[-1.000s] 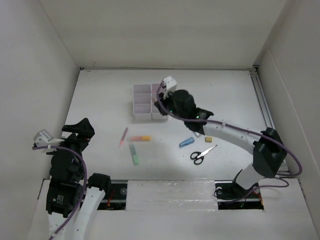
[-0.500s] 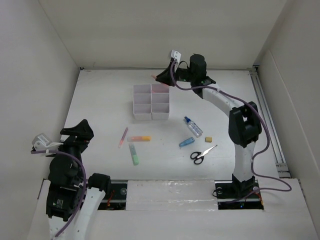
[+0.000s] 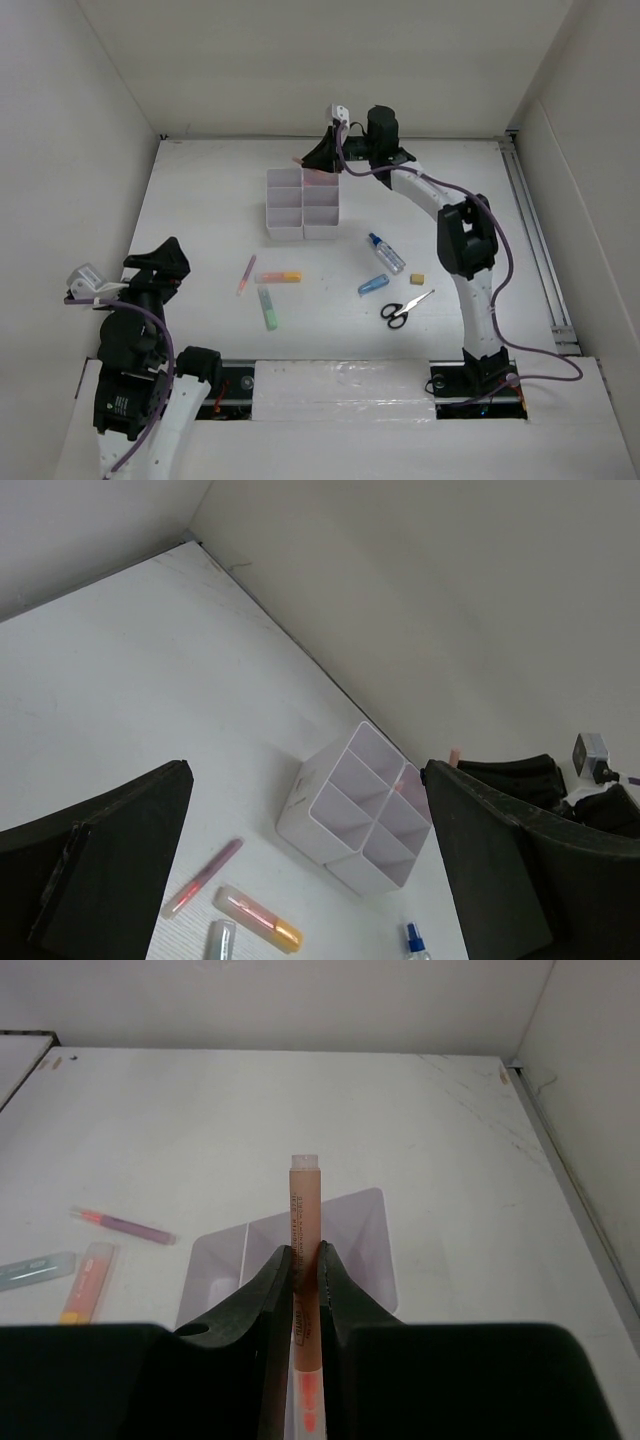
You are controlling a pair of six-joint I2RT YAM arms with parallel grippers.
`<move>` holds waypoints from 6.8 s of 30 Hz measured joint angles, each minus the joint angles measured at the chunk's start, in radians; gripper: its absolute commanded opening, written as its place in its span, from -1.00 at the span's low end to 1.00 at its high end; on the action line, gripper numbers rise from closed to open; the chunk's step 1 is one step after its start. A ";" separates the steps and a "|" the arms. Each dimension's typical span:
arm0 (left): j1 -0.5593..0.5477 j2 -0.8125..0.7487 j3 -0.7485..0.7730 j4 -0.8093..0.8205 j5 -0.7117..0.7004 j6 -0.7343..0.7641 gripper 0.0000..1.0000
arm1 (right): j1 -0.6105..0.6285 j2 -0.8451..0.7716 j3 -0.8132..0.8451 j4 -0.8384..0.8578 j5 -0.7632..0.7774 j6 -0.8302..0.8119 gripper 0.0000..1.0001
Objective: Sort the stationery into containers
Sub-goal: Place the pen in the storage box, then pick up the pen from the center of the board, then place the pen in the storage box.
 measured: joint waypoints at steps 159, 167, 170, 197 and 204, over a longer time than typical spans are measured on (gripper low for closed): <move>0.000 -0.079 0.015 -0.082 -0.141 -0.107 1.00 | 0.033 -0.172 -0.174 0.021 0.362 0.014 -1.00; 0.000 -0.079 0.013 -0.066 -0.124 -0.093 1.00 | 0.030 -0.158 -0.222 0.086 0.293 0.018 -1.00; 0.000 -0.079 0.013 -0.063 -0.118 -0.090 1.00 | 0.020 -0.134 -0.235 0.110 0.272 0.019 -1.00; 0.000 -0.079 0.013 -0.052 -0.105 -0.078 1.00 | -0.033 -0.080 -0.266 0.154 0.256 0.042 -0.03; 0.000 -0.079 0.013 -0.053 -0.104 -0.078 1.00 | -0.029 -0.103 -0.366 0.201 0.264 0.051 1.00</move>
